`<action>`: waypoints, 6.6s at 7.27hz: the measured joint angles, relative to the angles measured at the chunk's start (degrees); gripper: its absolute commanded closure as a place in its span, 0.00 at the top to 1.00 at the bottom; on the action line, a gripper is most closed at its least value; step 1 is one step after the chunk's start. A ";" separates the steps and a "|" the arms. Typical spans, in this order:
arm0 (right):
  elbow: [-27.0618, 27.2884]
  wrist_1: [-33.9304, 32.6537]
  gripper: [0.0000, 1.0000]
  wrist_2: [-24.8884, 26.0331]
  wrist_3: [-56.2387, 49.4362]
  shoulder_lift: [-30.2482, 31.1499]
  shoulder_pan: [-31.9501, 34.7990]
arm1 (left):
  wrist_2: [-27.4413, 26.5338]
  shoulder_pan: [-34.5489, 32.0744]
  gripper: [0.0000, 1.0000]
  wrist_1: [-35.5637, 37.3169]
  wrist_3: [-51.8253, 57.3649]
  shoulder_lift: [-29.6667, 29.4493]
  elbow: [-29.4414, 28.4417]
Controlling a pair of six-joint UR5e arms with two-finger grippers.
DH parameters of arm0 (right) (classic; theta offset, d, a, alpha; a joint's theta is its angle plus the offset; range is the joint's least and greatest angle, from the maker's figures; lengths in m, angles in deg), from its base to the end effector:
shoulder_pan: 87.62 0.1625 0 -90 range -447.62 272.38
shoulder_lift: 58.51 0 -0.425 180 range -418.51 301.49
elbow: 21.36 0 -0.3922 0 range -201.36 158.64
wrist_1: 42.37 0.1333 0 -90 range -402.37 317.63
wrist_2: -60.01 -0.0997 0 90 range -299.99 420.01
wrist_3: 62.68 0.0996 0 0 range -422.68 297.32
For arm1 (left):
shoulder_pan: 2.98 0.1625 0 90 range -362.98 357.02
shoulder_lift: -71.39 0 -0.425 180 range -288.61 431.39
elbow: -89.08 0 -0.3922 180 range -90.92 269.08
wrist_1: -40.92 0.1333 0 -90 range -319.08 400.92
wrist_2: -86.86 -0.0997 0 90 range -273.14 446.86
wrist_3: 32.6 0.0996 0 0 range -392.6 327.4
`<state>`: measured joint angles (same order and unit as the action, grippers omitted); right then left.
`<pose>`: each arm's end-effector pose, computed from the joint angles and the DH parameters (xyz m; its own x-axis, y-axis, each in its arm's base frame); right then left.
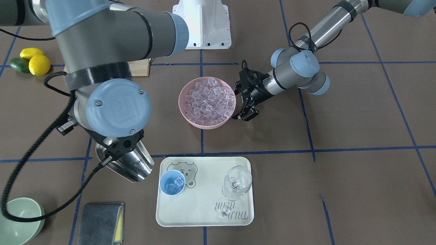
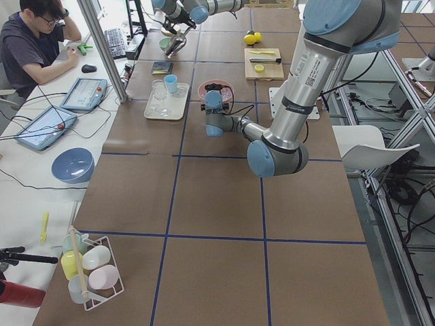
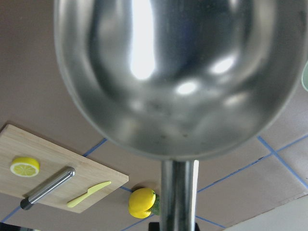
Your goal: Put ice in cup with scoop
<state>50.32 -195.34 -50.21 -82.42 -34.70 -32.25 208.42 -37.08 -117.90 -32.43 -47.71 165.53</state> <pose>-0.3300 -0.6518 0.1594 0.5896 -0.7005 0.4021 0.7945 0.5927 -0.1325 0.5166 -0.4478 0.3378 0.0462 0.9978 -0.0484 -0.0814 0.0520 0.9953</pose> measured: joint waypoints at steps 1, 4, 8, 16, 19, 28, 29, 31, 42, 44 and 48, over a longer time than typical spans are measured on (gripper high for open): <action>4.27 0.07 0.00 -3.24 2.59 2.76 2.59 | 0.00 -0.01 1.00 0.00 0.00 0.02 0.01; 26.48 2.40 0.00 -12.54 10.92 21.52 6.34 | 0.00 -0.03 1.00 0.00 0.06 0.08 0.02; 44.64 5.56 0.00 -23.23 29.20 44.17 6.45 | 0.00 0.05 1.00 0.00 0.09 -0.01 0.02; 41.48 61.51 0.00 -22.90 68.51 69.52 -11.43 | 0.00 0.01 1.00 0.00 0.09 -0.47 0.02; 38.94 63.59 0.00 -21.49 69.32 67.96 -15.24 | -0.06 -0.01 1.00 0.00 0.09 -0.51 0.02; 39.47 63.51 1.00 -10.61 66.37 59.53 -7.06 | -0.04 -0.23 1.00 -0.04 0.11 -0.77 0.13; 39.05 63.20 1.00 -9.99 60.70 58.72 -2.91 | -0.05 -0.34 1.00 -0.02 0.15 -0.71 0.16; 35.79 62.32 1.00 -11.47 43.97 58.57 7.49 | -0.01 -0.59 1.00 0.00 0.17 -0.55 0.19; 31.77 52.95 1.00 -18.19 4.08 68.22 31.29 | 2.15 -23.27 1.00 14.60 7.36 5.79 3.74; 31.71 52.95 1.00 -18.19 3.96 68.28 31.29 | 2.40 -31.14 1.00 28.27 16.37 5.54 4.19; 31.68 52.85 1.00 -18.11 4.14 68.77 31.29 | 3.96 -47.29 1.00 51.78 16.49 5.99 4.49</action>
<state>82.00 -142.49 -68.33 -78.28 34.07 -0.96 212.38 -84.37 -66.12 -15.94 -41.71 170.02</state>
